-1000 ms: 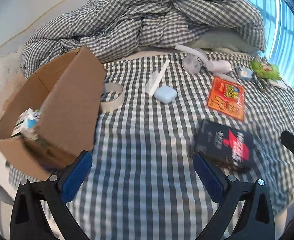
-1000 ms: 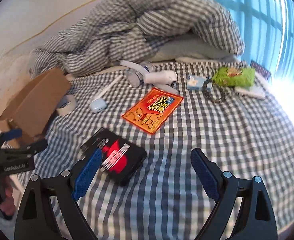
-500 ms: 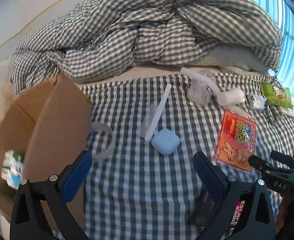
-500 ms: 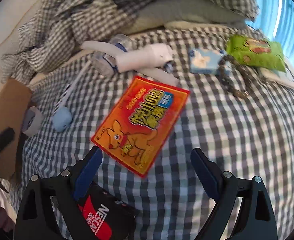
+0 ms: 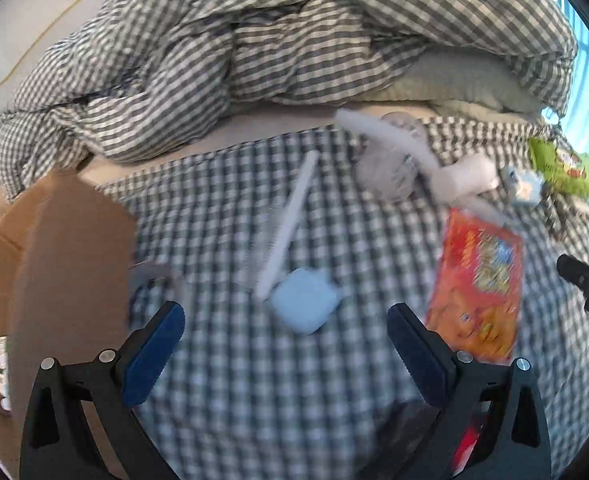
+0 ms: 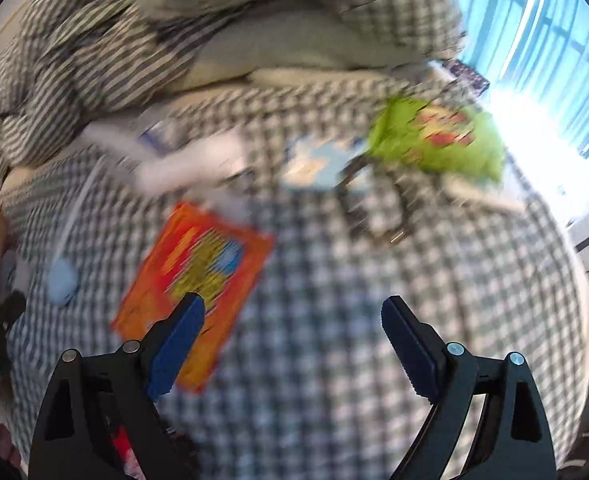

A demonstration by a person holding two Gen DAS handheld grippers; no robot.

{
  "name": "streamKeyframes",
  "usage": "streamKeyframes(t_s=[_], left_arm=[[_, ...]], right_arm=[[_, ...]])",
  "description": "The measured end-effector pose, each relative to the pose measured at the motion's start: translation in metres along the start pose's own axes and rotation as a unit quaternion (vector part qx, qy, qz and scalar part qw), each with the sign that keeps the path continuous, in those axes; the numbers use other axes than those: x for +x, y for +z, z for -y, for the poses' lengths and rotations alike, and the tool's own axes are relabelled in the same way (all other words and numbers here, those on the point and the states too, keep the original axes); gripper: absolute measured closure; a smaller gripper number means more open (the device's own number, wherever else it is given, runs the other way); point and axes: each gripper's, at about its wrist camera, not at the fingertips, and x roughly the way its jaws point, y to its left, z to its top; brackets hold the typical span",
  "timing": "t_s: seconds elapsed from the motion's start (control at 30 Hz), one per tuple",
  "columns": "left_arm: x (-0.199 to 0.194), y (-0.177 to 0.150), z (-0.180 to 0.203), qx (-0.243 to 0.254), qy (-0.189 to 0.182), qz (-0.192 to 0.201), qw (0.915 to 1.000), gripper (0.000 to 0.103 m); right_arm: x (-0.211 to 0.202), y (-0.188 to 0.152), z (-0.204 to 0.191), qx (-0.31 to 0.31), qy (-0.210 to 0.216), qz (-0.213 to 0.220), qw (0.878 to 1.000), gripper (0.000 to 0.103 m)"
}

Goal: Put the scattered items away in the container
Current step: 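Grasp the white hair dryer with the left gripper while the right grasps the bead bracelet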

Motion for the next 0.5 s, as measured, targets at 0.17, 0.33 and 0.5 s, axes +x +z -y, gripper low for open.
streamKeyframes(t_s=[0.17, 0.33, 0.5], left_arm=[[0.017, 0.021, 0.057, -0.009, -0.010, 0.008, 0.9999, 0.000], [0.036, 0.032, 0.091, -0.063, -0.004, -0.002, 0.9980, 0.000], [0.046, 0.037, 0.105, -0.043, -0.006, -0.002, 0.9991, 0.000]], right_arm=[[0.025, 0.030, 0.057, 0.009, 0.003, 0.005, 1.000, 0.013], [0.044, 0.042, 0.066, -0.047, 0.039, 0.002, 0.998, 0.013], [0.070, 0.046, 0.048, -0.070, 0.042, -0.002, 0.997, 0.016]])
